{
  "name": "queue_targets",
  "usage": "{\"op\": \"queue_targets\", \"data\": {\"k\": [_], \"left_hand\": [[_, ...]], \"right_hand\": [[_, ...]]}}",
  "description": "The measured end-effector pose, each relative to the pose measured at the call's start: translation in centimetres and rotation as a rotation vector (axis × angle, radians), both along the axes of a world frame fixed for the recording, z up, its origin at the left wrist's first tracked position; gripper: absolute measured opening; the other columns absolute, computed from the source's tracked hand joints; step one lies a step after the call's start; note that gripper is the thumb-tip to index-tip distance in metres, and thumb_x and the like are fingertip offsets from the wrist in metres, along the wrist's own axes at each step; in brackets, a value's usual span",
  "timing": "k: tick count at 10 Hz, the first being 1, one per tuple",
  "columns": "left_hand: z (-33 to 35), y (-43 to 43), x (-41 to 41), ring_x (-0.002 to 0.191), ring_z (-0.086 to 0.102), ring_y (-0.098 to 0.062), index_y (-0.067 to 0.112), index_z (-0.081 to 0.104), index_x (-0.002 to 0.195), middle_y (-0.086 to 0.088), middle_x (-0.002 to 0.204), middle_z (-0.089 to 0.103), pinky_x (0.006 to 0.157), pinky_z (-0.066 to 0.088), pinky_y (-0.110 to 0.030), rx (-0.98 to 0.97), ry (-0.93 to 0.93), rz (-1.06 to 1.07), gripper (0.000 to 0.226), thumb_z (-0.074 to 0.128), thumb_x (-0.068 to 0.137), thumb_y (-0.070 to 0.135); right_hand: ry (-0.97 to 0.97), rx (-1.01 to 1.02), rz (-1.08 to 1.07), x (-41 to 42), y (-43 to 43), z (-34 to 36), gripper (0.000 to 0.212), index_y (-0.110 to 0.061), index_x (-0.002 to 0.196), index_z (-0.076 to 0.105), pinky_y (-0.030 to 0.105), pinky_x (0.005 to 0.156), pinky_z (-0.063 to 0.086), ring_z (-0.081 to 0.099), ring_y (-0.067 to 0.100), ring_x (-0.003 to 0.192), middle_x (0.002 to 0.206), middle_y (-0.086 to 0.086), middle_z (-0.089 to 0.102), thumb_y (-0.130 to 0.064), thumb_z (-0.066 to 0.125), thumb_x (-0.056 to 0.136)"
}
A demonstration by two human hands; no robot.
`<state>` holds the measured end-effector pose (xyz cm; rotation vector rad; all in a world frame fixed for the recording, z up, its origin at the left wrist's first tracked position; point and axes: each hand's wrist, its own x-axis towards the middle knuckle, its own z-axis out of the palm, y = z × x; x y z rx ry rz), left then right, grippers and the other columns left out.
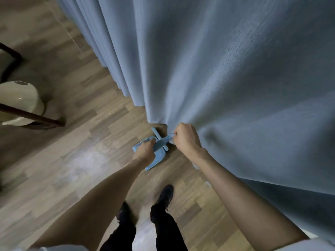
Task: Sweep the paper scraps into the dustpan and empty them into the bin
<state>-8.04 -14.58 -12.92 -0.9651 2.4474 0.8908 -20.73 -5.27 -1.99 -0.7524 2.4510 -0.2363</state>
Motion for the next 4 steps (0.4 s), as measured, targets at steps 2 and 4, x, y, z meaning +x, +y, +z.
{"op": "queue_targets", "data": {"k": [2,4], "left_hand": [[-0.8,-0.4,0.0,0.094,0.063,-0.036,0.008,0.06,0.118,-0.016,0.105,0.065,0.065,0.046,-0.038,-0.081,0.0,-0.004,0.039,0.051,0.083,-0.005],[1.9,-1.9,1.8,0.106,0.062,-0.035,0.008,0.056,0.129,-0.016,0.12,0.063,0.083,0.054,-0.042,-0.054,0.034,-0.075,0.044,0.064,0.085,0.004]], "right_hand": [[-0.001,-0.076,-0.036,-0.8,0.1,-0.6,0.022,-0.003,0.073,0.066,0.026,0.055,0.033,0.048,0.025,0.063,0.065,0.009,0.049,-0.01,0.058,0.092],[-0.068,-0.256,-0.154,1.3,2.6,1.7,0.025,0.004,0.109,0.071,0.04,0.079,0.061,0.071,0.031,0.093,0.104,0.019,0.074,-0.009,0.063,0.09]]}}
